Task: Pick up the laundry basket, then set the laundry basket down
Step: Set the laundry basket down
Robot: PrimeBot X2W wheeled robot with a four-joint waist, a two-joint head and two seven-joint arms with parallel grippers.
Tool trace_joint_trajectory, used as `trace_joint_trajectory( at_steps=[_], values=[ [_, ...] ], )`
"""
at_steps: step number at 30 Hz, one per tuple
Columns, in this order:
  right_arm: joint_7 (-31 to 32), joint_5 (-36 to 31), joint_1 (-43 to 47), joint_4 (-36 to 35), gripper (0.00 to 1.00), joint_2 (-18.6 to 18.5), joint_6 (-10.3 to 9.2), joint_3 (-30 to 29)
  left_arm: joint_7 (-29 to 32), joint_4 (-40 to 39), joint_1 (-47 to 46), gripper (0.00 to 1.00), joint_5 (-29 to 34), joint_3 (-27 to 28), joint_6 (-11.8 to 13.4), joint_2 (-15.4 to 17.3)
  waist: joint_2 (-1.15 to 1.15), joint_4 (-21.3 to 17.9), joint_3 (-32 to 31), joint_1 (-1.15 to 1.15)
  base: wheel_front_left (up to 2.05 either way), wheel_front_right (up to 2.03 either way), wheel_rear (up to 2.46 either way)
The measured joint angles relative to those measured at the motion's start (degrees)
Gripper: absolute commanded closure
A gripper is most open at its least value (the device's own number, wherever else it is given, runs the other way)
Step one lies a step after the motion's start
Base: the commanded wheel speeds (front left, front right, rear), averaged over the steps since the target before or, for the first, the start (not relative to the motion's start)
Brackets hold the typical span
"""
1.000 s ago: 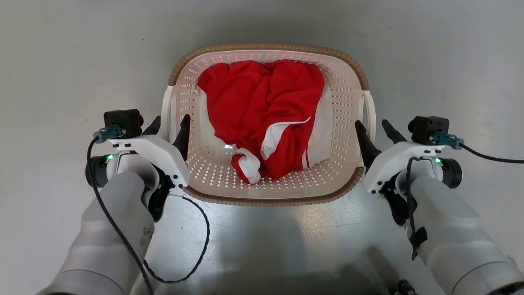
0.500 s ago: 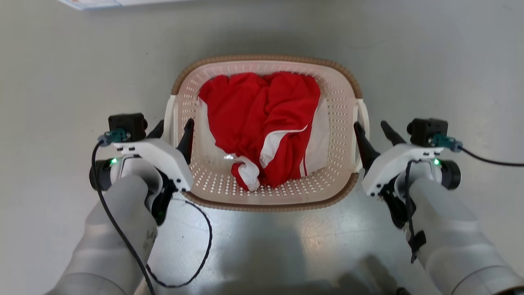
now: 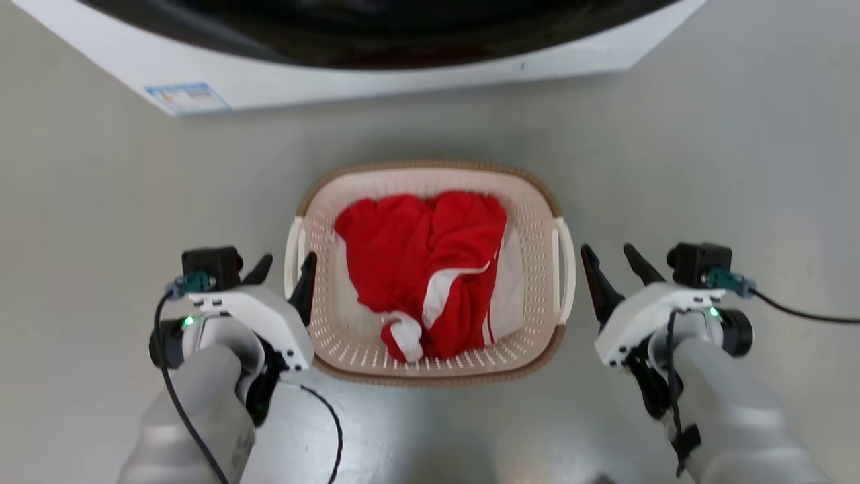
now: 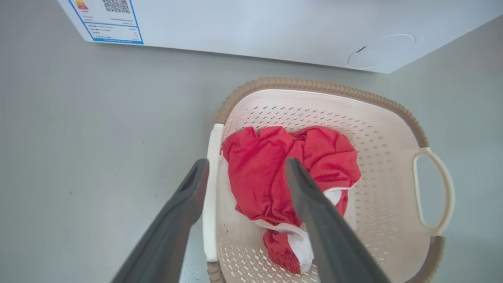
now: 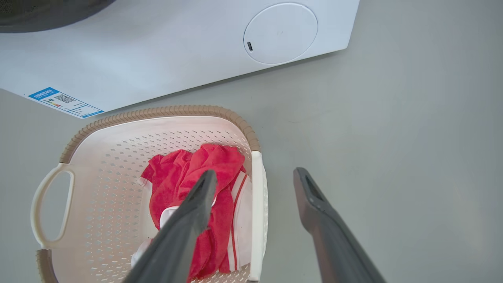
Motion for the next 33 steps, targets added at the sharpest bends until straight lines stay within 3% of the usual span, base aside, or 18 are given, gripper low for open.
trace_joint_trajectory(
  at_steps=[24,33],
  values=[
    [0.0,-7.0,21.2,-27.5,0.0,-3.3,0.0,-6.2,0.0,-21.6,20.9,0.0,10.6,11.6,0.0,0.4,0.0,0.5,-22.9,0.0,0.0,0.0,0.0],
    [0.0,-11.1,28.2,-37.0,0.0,-3.0,-0.01,-12.1,0.0,-32.3,28.1,0.0,14.0,16.2,0.0,-0.6,0.0,1.3,-29.4,0.0,0.0,0.0,0.0]
  ],
)
